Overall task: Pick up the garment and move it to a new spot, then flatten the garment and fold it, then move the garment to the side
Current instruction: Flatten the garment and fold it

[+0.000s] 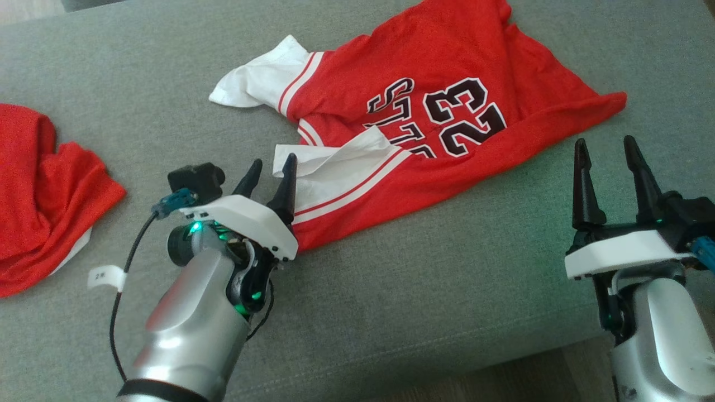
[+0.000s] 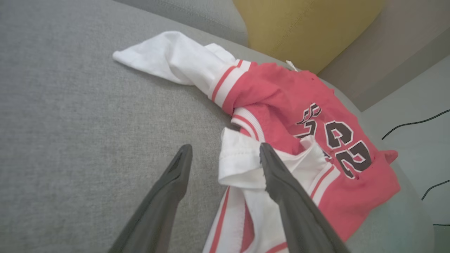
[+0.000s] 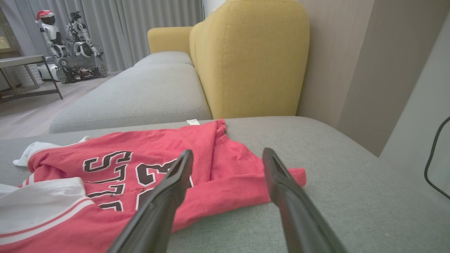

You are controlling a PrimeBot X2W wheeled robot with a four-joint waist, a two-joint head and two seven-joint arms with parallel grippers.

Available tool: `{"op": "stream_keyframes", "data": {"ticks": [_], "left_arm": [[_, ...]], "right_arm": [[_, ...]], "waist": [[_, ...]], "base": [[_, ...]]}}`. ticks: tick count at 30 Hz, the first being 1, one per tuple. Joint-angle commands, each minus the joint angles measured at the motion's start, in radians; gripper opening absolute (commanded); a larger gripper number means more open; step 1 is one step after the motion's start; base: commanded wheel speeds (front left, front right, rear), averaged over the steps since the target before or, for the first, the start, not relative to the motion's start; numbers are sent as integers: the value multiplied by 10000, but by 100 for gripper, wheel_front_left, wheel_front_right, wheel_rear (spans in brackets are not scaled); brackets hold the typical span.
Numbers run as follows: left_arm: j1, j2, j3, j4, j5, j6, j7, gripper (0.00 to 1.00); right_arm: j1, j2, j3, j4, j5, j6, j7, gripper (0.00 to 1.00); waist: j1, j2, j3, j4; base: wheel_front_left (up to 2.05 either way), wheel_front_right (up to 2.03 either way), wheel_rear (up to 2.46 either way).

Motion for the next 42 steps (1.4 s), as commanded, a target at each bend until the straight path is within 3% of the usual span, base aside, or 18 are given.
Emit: {"op": "stream_keyframes", "data": {"ticks": [1,8,9,11,24,34,42], "left_arm": [[-456,112,132,-60,-87,64,40,100],[-794,112,-228,515,-267,-28,-63,100],[-879,112,-323,569,-351,-110,-128,88],[-950,112,-438,609,-390,-169,-202,0],[-1114,122,-335,138,-577,-129,-691,0],[-612,504,409,-1517,-142,24,-738,0],[655,808,282,-2891,69,212,-739,0]], "right_arm": [[-105,65,212,-314,-77,75,-148,100],[-134,140,164,-199,-129,75,-281,100],[-150,157,160,-141,-136,75,-305,100],[-163,172,161,-77,-152,75,-325,100],[-173,134,-202,86,-380,75,-249,100],[-50,159,-758,365,-500,75,-64,100],[6,225,-1938,989,-564,75,265,100]], "waist": [[0,-1,48,-54],[0,-1,131,-76],[0,-1,135,-59],[0,-1,129,-32],[0,-1,-212,673],[0,-1,-803,1363],[0,-1,-909,1746]], "base": [[0,0,0],[0,0,0],[0,0,0],[0,0,0],[0,0,0],[0,0,0],[0,0,0]]}}
